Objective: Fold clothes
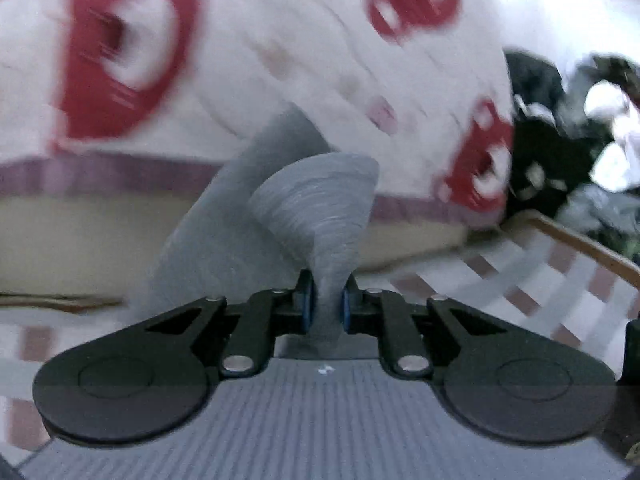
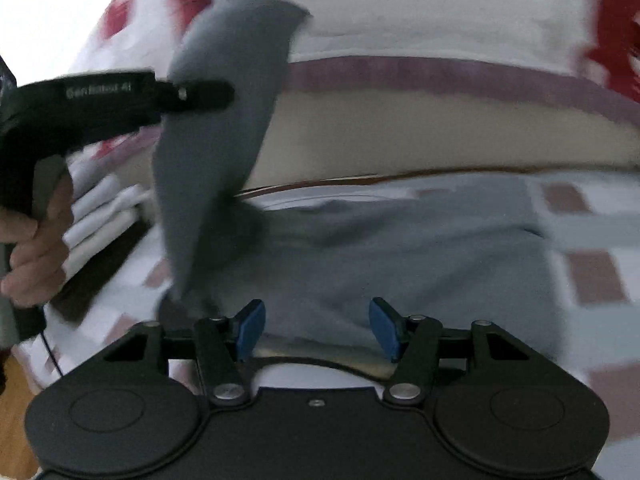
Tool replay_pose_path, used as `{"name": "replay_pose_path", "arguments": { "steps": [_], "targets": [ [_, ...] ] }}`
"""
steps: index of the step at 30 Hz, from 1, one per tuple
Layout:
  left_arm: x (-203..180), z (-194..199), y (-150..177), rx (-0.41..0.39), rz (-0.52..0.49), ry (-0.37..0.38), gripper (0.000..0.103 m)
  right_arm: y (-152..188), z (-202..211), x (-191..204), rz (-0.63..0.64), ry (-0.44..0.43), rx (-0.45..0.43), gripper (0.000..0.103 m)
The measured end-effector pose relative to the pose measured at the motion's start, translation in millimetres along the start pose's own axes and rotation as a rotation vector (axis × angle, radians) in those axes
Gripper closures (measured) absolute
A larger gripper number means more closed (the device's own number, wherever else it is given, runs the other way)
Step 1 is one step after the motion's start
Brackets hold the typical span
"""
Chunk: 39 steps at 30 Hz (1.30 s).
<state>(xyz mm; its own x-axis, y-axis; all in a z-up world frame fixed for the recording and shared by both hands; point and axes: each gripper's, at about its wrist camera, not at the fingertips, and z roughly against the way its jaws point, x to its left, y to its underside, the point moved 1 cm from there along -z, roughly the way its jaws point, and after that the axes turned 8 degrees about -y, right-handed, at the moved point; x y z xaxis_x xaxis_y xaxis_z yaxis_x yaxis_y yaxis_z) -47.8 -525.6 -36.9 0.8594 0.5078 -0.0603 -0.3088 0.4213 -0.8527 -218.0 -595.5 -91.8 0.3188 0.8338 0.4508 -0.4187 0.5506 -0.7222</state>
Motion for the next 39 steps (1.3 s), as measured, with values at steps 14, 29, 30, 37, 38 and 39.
{"name": "replay_pose_path", "arguments": {
  "steps": [14,29,30,37,38,39],
  "targets": [
    [-54.6,-66.1,57.0,0.208,0.010,0.139,0.086,9.7,-2.0,-100.0,-0.281,-0.107,-0.150,0.040],
    [-31.5,-10.6,80.3,0.182,-0.056,0.079,0.033,30.3,-14.6,-125.8,-0.594,-0.319,-0.289,0.031],
    [-28.0,-6.6,79.3,0.180,-0.066,0.046,0.031,30.9,-15.7,-122.4,-0.558,-0.267,-0.303,0.030],
    [1.7,15.1,72.0,0.131,-0.109,-0.158,0.028,25.7,-25.1,-103.3,-0.330,-0.085,-0.355,0.070],
    [7.2,16.3,70.0,0.126,-0.098,-0.172,0.026,23.7,-22.3,-100.1,-0.291,-0.071,-0.359,0.075],
    [12.4,16.0,67.4,0.135,-0.085,-0.184,0.025,21.3,-17.1,-97.4,-0.275,-0.065,-0.377,0.076]
  ]
}}
